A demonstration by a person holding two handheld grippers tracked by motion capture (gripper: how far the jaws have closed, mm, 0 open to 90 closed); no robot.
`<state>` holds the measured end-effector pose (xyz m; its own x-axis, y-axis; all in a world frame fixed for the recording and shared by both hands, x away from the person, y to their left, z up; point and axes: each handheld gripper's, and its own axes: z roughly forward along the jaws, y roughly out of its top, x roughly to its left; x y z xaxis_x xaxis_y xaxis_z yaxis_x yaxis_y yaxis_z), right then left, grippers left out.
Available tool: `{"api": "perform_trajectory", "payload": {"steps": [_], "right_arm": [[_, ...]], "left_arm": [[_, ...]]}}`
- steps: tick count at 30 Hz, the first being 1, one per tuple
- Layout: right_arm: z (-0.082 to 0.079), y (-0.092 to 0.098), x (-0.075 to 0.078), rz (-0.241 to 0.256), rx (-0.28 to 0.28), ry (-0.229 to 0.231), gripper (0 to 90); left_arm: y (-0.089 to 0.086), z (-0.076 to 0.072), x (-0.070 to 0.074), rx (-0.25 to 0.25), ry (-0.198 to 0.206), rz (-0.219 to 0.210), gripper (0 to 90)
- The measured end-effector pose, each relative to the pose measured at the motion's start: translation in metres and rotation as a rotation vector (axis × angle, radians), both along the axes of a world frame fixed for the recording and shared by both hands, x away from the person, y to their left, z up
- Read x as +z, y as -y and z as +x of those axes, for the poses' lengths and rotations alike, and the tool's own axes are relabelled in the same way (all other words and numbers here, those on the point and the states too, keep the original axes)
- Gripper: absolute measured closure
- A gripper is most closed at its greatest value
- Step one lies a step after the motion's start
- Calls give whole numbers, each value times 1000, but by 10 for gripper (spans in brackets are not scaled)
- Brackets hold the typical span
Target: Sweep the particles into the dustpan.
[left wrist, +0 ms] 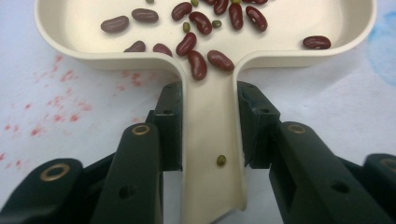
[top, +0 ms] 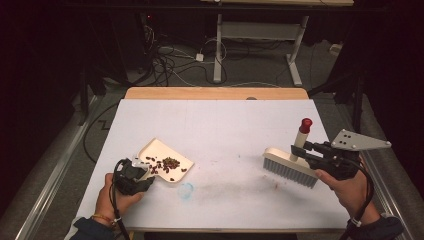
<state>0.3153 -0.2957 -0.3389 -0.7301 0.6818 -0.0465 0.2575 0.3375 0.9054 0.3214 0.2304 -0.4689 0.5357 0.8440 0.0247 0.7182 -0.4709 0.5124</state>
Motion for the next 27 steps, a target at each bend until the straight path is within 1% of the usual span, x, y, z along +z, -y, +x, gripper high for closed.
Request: {"api": "perform_trajectory", "payload": {"steps": [3,5,10,11,13,15,17,19,21,23,27], "right_arm": [[-1,6,2,-10,-2,-13,711],[-1,9,4,-13,-2,-16,711],[-3,20,8,-33,20,-39,711],[-3,23,8,-38,28,-40,711],[-2,26,8,-43,34,-52,711],[-1,29,7,-48,43,-57,711],[1,31,5,-45,48,-68,711],[3,32,2,-43,60,-78,711],[6,32,-1,-41,70,-88,711],[9,30,-3,-39,77,-93,711],[14,26,-5,-38,101,-96,711]], "left_arm": [[-5,0,-1,31,-4,-17,640],[-7,0,-1,53,-4,-17,640],[-10,-1,1,87,1,-30,639],[-10,-1,1,97,0,-27,639],[-11,0,1,112,0,-36,639],[-14,1,1,118,4,-33,639],[-16,2,0,133,10,-41,639],[-18,3,1,145,17,-47,638],[-21,4,0,172,16,-63,638],[-24,5,0,183,12,-75,638],[-26,7,-2,201,16,-82,638]]}}
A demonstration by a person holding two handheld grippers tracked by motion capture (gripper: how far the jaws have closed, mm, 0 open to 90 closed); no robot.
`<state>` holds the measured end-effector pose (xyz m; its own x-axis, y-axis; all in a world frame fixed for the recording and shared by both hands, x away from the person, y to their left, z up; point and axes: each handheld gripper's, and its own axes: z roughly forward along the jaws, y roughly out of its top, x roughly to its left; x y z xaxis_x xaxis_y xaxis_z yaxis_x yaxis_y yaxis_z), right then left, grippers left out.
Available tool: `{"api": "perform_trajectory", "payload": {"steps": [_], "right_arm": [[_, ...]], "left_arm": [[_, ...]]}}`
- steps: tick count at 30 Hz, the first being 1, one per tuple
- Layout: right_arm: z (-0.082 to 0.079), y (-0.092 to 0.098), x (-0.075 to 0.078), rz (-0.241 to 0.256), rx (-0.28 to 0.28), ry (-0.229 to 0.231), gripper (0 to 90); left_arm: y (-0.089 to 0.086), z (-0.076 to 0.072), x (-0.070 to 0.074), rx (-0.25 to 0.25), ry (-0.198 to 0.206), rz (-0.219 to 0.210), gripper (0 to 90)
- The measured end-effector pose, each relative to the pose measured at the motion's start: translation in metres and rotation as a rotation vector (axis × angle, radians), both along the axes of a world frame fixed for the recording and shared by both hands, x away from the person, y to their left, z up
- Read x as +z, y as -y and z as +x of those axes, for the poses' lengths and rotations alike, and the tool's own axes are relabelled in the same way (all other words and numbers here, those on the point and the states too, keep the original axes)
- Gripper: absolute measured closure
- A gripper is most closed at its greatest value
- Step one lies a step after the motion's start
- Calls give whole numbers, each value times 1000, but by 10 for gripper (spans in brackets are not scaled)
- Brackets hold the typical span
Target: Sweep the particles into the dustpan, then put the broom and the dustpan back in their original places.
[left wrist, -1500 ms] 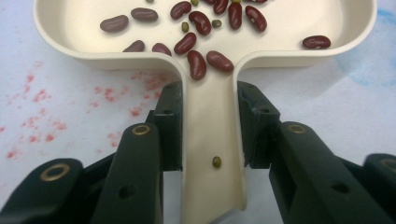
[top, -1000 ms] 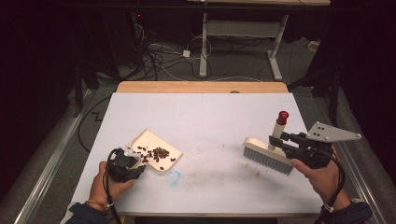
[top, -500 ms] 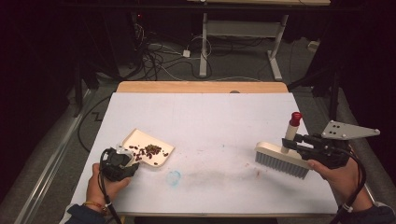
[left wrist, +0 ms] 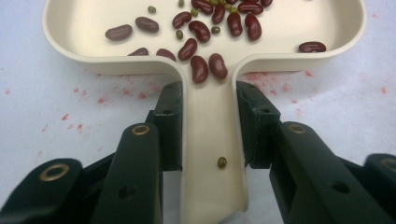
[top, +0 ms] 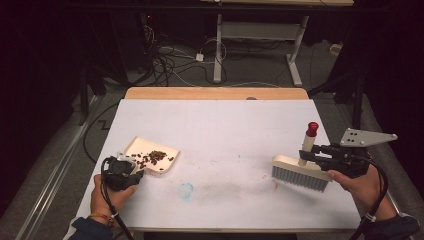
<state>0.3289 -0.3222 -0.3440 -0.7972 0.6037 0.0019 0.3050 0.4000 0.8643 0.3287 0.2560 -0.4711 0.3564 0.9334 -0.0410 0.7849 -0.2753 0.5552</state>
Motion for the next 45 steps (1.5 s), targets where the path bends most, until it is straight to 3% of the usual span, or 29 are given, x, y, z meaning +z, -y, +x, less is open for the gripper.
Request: {"api": "perform_trajectory", "payload": {"steps": [11,19,23,26,28,34,36,38,40,45], "right_arm": [[14,-11,-9,-46,48,-7,710],[19,-8,-8,-46,66,-26,709],[30,-12,-11,-44,89,-50,707],[43,-16,-16,-30,72,-69,697],[53,-16,-20,0,33,-70,683],[73,-20,-26,15,-66,-49,661],[77,-20,-28,4,-113,-41,664],[80,-19,-30,20,-174,-35,702],[84,-18,-32,35,-213,-24,780],[93,-28,-39,2,-318,-27,752]], "left_arm": [[8,-2,-3,22,9,14,625],[16,-10,-1,-14,1,-17,590],[20,-18,4,-40,27,-18,568],[24,-23,9,-99,80,-39,470],[27,-26,11,-148,112,-64,469],[31,-30,16,-227,214,-38,352],[33,-31,17,-231,258,-6,279],[35,-32,17,-225,292,16,261],[36,-32,17,-225,300,25,244],[38,-34,18,-242,332,24,244]]}}
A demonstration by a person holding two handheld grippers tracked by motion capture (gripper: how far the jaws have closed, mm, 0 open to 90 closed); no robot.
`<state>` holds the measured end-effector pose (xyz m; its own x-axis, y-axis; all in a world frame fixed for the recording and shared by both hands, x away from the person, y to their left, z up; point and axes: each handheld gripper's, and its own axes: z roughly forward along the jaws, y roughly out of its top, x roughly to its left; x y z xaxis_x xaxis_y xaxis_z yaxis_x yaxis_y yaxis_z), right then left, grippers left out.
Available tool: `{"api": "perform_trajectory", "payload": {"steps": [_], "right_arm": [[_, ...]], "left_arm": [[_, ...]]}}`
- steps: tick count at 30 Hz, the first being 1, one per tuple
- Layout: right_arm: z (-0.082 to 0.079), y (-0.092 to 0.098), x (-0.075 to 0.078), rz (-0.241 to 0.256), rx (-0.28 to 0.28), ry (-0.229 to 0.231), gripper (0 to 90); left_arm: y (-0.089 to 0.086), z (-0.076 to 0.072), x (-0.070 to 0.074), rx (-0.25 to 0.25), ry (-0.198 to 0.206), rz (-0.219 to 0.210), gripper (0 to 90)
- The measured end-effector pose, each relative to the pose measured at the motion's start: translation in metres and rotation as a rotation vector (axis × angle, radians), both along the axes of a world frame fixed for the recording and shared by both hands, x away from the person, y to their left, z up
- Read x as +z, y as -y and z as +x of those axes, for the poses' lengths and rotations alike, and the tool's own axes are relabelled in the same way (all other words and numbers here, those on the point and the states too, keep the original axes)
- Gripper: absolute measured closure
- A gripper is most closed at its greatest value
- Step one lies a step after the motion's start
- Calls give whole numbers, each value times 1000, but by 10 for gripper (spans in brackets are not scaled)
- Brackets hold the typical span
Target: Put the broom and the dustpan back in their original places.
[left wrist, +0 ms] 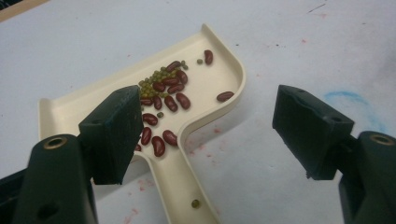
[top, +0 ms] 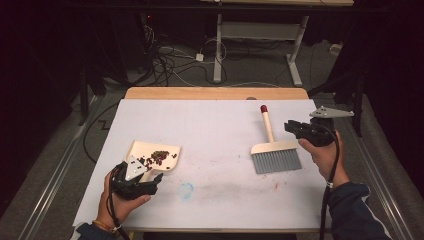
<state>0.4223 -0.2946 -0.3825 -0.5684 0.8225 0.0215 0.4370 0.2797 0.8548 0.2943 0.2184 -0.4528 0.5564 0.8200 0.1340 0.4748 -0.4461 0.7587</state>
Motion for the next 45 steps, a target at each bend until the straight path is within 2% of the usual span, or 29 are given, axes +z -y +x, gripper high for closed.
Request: {"api": "perform_trajectory", "payload": {"steps": [2,3,5,8,10,14,19,24,26,28,29,33,43,45], "right_arm": [[-1,-3,-3,8,-4,10,719],[-2,-5,-4,-3,-15,25,715],[-6,-7,-6,-2,3,56,701],[-13,-9,-7,-41,-2,108,660],[-19,-9,-4,-49,-9,147,642],[-28,-8,2,-49,-23,190,604],[-31,-5,3,-34,-47,206,510],[-28,-7,-2,-38,-78,221,349],[-27,-8,-4,-40,-86,225,295],[-27,-10,-5,-42,-124,242,219],[-27,-12,-6,-52,-155,244,208],[-25,-13,-7,-54,-132,238,198],[-27,-22,-7,-81,-136,254,178],[-28,-22,-7,-66,-135,257,184]], "left_arm": [[0,-2,1,-9,24,-8,244],[0,-3,1,-14,32,-14,244],[1,-3,0,-7,53,-20,238],[3,-4,-3,-13,67,-18,223],[3,-5,-3,-18,75,-14,212],[4,-7,-4,-26,85,-11,212],[8,-10,-4,-55,100,-20,211],[16,-10,-8,-77,95,2,201],[17,-11,-8,-86,93,-5,200],[17,-10,-9,-89,90,0,193],[17,-10,-9,-91,84,1,193],[17,-10,-10,-98,76,2,192],[19,-11,-10,-107,81,12,173],[19,-11,-10,-106,81,11,173]]}}
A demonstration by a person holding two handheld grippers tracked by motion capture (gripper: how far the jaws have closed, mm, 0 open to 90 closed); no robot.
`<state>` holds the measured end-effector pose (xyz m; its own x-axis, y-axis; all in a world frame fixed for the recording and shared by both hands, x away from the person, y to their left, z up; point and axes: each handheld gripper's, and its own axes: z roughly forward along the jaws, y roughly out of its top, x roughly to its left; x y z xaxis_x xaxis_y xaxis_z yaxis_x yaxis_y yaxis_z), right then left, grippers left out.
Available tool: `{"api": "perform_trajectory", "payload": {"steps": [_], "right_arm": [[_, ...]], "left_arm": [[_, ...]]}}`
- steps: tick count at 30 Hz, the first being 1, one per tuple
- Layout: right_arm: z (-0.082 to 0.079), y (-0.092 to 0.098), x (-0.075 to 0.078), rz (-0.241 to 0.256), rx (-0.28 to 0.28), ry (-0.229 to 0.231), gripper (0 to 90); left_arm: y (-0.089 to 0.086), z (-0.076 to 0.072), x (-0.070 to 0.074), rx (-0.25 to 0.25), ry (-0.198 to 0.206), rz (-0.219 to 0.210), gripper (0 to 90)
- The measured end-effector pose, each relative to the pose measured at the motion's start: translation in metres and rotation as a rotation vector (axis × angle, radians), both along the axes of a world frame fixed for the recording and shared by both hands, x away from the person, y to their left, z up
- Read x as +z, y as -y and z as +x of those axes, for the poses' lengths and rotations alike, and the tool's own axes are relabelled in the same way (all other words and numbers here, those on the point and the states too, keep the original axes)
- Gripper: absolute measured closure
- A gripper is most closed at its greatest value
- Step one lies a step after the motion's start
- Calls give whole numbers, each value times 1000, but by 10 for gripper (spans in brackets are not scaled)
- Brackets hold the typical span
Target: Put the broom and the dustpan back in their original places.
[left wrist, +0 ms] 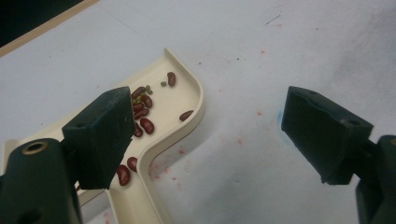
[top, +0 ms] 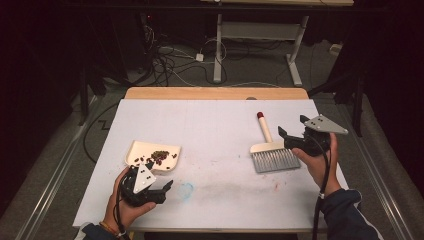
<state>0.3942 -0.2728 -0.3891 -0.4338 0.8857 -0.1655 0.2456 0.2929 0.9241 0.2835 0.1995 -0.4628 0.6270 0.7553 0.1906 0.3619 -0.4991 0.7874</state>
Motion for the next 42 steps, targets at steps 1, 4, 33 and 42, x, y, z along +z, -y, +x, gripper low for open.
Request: {"api": "perform_trajectory", "payload": {"steps": [1,4,33,42], "right_arm": [[-1,0,1,5,0,-4,184],[-4,-1,2,3,5,4,186],[-47,-11,14,-67,79,64,197],[-60,-10,12,-73,108,74,197]], "left_arm": [[0,0,0,0,1,-1,173],[0,0,0,-1,0,-3,173],[2,-1,-1,-5,-10,13,173],[2,0,-1,-11,2,18,173]]}}
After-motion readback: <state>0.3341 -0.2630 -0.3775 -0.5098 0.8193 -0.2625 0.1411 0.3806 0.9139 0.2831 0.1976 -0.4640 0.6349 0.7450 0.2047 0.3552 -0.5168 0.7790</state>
